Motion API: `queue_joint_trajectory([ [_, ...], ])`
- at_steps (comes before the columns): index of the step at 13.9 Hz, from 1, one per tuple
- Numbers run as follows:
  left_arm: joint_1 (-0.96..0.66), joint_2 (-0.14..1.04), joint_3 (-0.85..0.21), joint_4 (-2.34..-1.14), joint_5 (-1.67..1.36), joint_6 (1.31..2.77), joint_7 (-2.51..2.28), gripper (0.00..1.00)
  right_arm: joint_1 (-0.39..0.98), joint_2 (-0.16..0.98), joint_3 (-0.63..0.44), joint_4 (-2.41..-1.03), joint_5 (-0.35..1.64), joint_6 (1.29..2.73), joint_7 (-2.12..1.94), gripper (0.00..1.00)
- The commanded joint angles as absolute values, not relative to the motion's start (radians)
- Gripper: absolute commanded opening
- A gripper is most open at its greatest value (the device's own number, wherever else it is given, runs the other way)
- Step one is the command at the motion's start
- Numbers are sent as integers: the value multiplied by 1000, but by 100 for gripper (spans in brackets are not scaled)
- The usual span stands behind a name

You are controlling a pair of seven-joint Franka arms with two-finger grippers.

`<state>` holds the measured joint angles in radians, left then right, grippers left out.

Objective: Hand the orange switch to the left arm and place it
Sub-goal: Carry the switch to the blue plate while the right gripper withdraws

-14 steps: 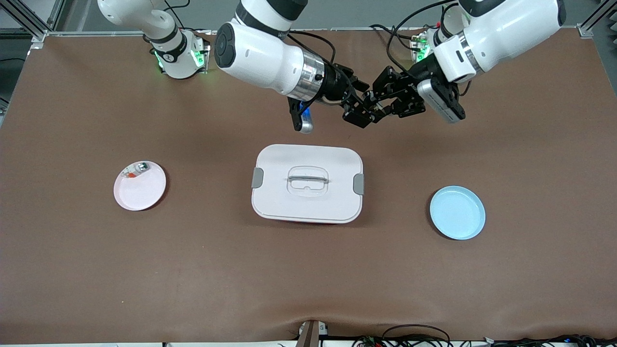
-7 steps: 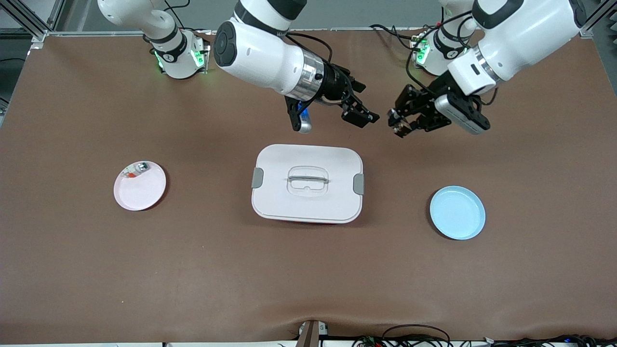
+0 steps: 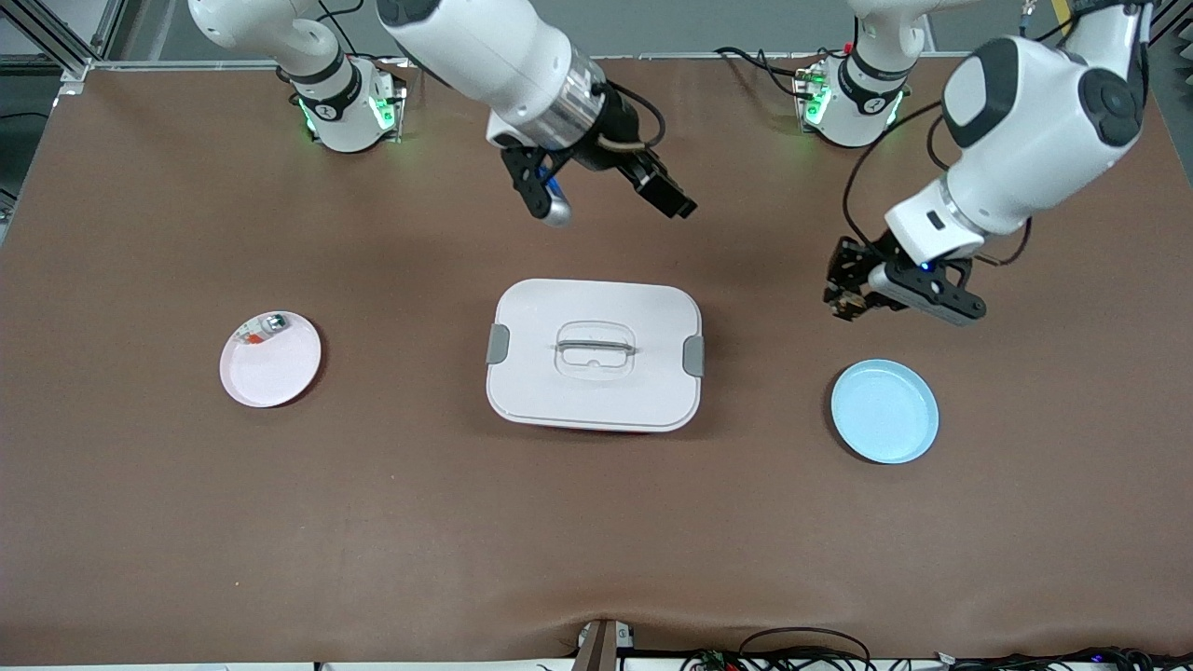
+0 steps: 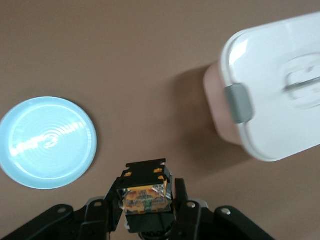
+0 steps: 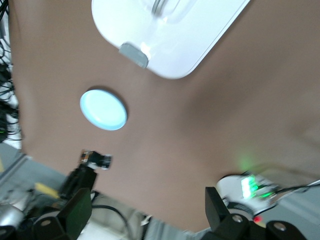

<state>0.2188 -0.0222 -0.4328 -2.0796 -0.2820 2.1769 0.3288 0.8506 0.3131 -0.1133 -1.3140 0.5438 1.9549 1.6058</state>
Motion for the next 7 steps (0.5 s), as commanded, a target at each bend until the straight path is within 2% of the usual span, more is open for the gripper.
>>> queue_joint_trajectory([
  [1, 277, 76, -442, -2025, -177, 2180, 476, 0, 781, 240, -110, -1333, 502, 1774, 1403, 100],
  [4, 324, 167, -440, -2000, -60, 2189, 651, 0, 704, 145, -114, -1412, 456, 1639, 1193, 100],
  [7, 325, 224, -440, -2002, 82, 2238, 750, 0, 680, 48, -114, -1523, 275, 1576, 909, 100],
])
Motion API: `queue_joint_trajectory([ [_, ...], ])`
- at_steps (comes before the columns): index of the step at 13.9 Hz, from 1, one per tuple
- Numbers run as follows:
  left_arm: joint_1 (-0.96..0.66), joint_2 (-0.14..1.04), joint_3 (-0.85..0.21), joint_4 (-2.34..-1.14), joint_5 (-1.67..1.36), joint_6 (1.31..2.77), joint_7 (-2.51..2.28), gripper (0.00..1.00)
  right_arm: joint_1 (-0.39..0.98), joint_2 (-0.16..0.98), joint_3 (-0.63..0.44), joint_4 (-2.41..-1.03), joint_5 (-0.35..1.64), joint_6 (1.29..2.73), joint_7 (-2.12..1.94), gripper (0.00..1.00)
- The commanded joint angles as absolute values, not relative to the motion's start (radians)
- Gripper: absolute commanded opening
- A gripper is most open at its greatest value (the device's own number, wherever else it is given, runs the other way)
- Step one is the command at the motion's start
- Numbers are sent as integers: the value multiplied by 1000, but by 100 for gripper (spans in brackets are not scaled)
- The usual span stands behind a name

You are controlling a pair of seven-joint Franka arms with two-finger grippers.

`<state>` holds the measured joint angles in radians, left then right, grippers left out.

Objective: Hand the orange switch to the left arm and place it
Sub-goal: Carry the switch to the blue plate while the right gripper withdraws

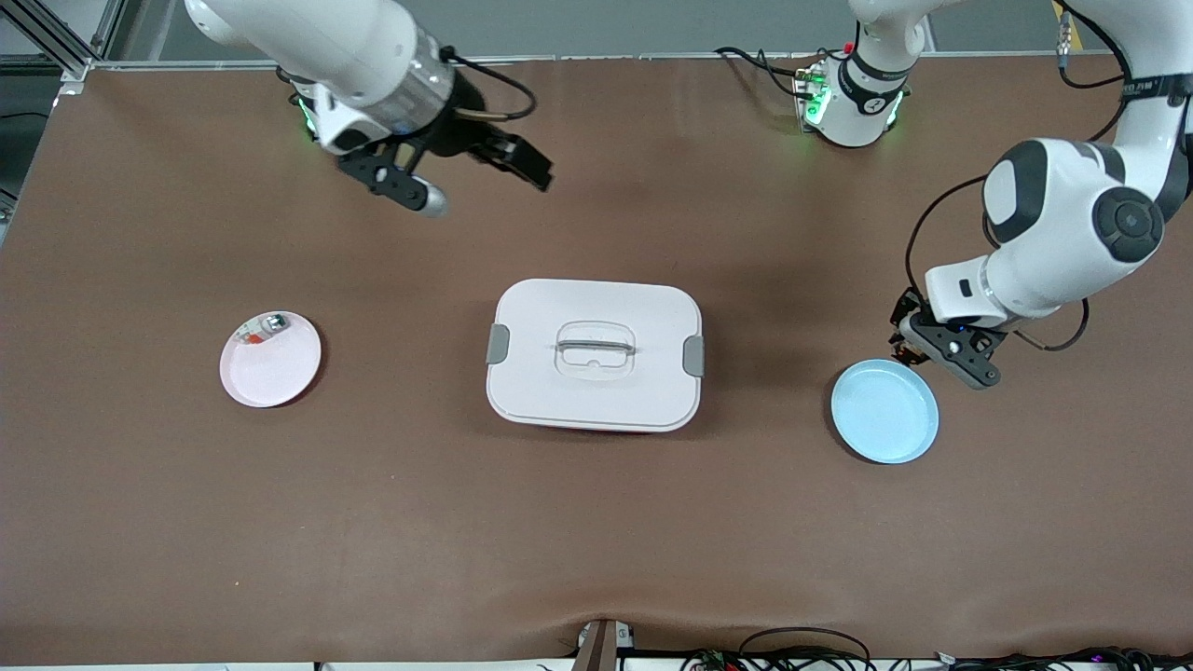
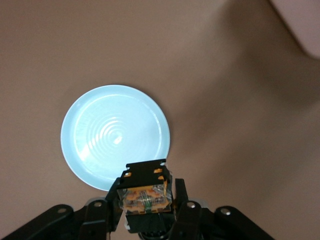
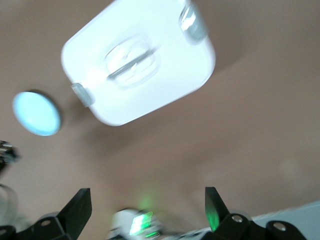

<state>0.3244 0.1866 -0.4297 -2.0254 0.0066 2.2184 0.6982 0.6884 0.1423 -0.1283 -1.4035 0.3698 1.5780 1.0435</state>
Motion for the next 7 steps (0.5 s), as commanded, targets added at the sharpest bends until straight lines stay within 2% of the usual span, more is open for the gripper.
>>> queue_joint_trajectory([
  [1, 325, 245, -440, -2002, 133, 2259, 761, 0, 658, 22, -115, -1558, 255, 1572, 847, 100],
  [4, 328, 310, -442, -2005, 282, 2336, 831, 0, 551, -40, -115, -1634, 242, 1548, 624, 100],
  [7, 337, 377, -439, -2003, 369, 2433, 958, 0, 454, -43, -114, -1632, 175, 1500, 427, 100],
])
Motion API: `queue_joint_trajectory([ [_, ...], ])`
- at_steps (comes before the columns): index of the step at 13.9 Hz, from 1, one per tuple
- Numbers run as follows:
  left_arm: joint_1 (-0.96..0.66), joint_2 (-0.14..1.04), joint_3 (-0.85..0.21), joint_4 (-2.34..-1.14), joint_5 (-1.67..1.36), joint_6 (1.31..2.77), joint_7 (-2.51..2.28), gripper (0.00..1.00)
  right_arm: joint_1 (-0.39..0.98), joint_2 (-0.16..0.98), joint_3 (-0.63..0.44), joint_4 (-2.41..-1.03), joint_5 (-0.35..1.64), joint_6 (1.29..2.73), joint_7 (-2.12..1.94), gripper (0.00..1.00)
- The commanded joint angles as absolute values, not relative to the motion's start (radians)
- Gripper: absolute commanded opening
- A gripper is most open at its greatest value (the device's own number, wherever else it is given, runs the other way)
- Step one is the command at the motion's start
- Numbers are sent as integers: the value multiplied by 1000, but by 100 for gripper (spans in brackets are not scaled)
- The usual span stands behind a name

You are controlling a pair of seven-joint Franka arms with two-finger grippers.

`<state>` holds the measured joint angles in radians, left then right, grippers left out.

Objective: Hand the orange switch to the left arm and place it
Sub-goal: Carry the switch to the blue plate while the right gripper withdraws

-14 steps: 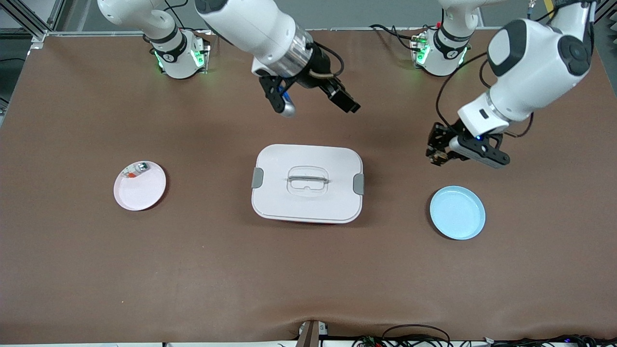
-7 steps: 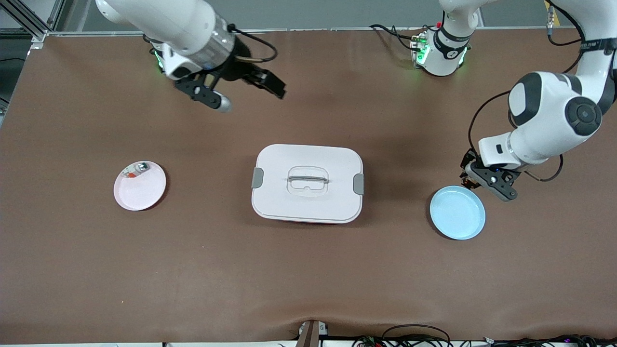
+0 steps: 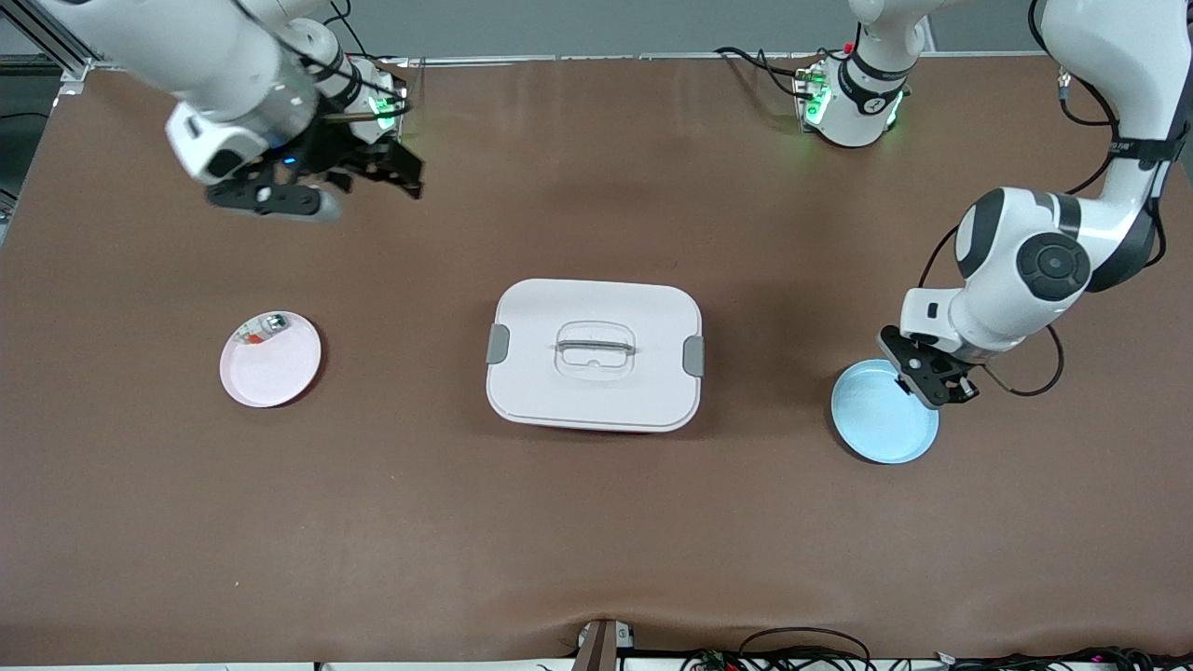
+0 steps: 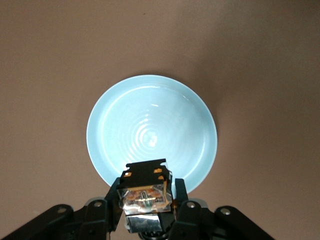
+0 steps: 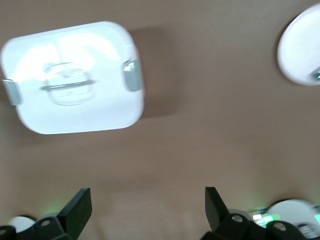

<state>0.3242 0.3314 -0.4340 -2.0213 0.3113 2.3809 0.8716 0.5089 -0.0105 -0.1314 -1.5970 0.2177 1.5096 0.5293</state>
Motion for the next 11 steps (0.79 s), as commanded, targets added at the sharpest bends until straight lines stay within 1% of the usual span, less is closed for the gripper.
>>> queue_joint_trajectory([
  [1, 353, 397, -440, -2003, 389, 2462, 1000, 0, 424, -43, -114, -1632, 155, 1494, 382, 100],
  [5, 354, 460, -439, -2003, 443, 2520, 1150, 0, 341, -38, -114, -1632, 91, 1491, 238, 100],
  [8, 356, 485, -439, -2005, 558, 2526, 1150, 0, 282, -35, -114, -1631, 77, 1493, 232, 100],
  [11, 353, 506, -440, -2006, 612, 2531, 1150, 0, 227, -31, -114, -1631, 69, 1497, 183, 100],
])
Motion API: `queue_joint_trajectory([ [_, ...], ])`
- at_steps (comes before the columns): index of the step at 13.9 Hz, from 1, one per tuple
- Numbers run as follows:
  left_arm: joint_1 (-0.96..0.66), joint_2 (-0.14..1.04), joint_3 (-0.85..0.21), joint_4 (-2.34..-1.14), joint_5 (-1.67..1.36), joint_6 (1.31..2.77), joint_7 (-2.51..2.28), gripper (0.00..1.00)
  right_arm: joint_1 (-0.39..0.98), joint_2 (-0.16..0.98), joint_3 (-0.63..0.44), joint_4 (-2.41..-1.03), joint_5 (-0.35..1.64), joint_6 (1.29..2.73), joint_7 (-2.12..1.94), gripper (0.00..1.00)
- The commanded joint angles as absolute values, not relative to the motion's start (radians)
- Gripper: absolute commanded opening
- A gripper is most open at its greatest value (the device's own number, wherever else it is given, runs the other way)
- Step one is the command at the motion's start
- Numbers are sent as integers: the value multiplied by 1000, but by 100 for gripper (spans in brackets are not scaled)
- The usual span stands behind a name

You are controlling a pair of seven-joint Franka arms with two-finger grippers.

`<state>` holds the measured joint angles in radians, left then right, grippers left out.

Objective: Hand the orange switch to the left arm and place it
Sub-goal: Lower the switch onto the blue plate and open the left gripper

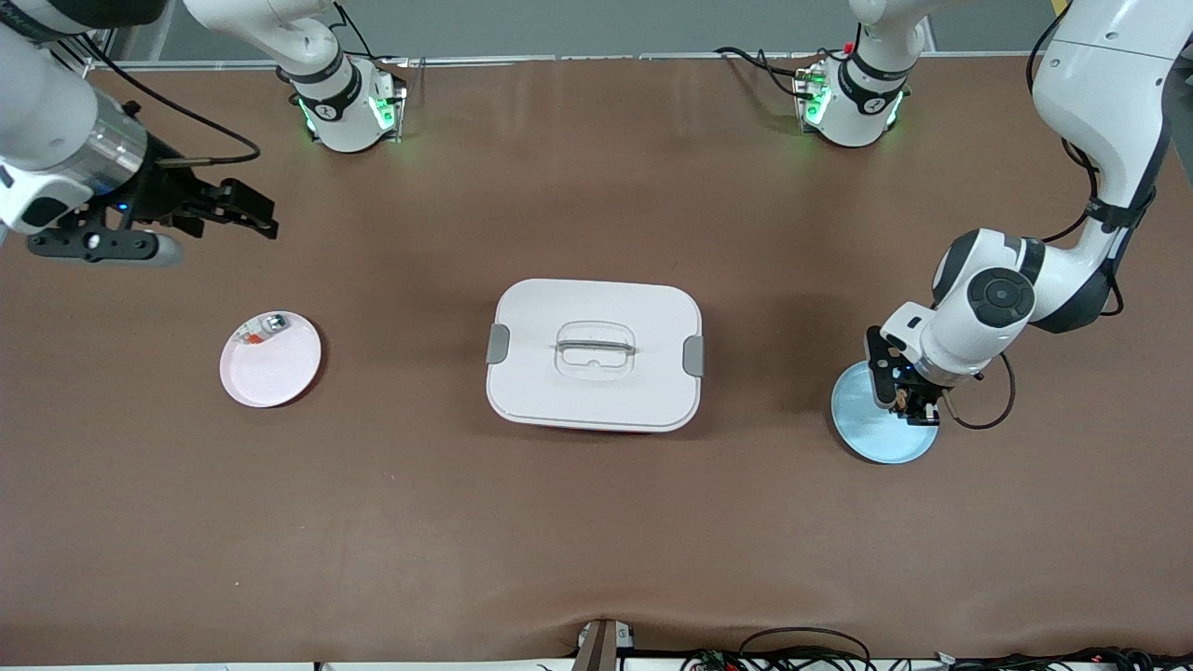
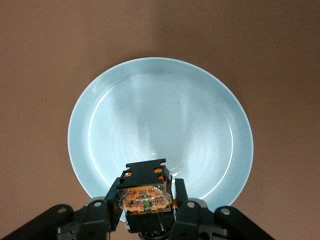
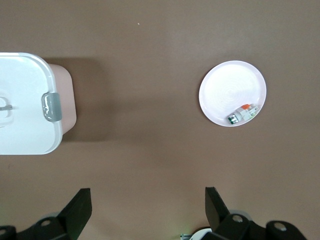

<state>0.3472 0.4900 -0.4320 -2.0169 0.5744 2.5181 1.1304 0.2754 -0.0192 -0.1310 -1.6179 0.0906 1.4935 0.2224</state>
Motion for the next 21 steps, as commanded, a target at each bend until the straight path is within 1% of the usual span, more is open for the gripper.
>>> queue_joint_trajectory([
  [1, 348, 509, -440, -2008, 624, 2539, 1152, 0, 210, -25, -114, -1629, 64, 1500, 157, 100],
  [4, 345, 532, -440, -2006, 667, 2563, 1152, 0, 175, -8, -114, -1623, 49, 1505, 132, 100],
  [7, 353, 566, -440, -2011, 710, 2621, 1152, 0, 129, 18, -114, -1589, 48, 1511, 66, 100],
  [9, 351, 574, -439, -2010, 733, 2623, 1151, 0, 110, 34, -114, -1562, 45, 1511, -11, 100],
  [13, 356, 583, -439, -2008, 781, 2625, 1154, 0, 75, 58, -114, -1522, 43, 1509, -8, 100],
  [21, 365, 597, -437, -2003, 795, 2625, 1138, 0, 75, 55, -112, -1511, 22, 1512, -2, 100],
])
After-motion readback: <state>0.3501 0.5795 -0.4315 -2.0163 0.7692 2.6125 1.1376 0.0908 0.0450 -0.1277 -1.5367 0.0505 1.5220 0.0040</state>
